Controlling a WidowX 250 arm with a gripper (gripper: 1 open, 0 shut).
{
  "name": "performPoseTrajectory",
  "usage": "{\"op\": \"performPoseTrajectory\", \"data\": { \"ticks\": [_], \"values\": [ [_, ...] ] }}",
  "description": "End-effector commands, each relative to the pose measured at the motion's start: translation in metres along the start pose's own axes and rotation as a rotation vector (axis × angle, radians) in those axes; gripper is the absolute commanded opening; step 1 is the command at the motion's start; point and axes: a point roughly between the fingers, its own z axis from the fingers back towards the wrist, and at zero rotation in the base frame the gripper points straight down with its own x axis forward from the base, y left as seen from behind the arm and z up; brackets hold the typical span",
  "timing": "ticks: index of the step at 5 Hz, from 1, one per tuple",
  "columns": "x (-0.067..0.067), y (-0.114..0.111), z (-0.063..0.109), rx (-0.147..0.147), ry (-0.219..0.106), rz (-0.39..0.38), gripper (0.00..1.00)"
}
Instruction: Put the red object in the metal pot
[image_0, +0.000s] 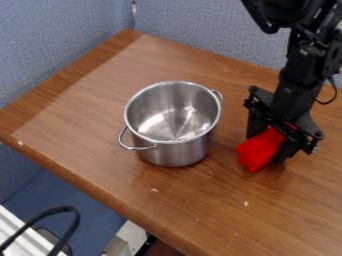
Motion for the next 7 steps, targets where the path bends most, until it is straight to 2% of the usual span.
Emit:
{"op": "performPoseTrajectory", "data": {
  "ticks": [1,4,5,6,7],
  "values": [
    [0.001,0.014,0.030,0.010,-0.077,0.029,0.00],
    [-0.003,0.022,0.038,0.001,-0.084,0.038,0.00],
    [-0.006,0.028,0.049,0.002,-0.114,0.047,0.00],
    [-0.023,0.056,0.076,-0.003,-0.183,0.126,0.00],
    [-0.043,0.086,0.095,-0.006,-0.236,0.198,0.00]
  ]
}}
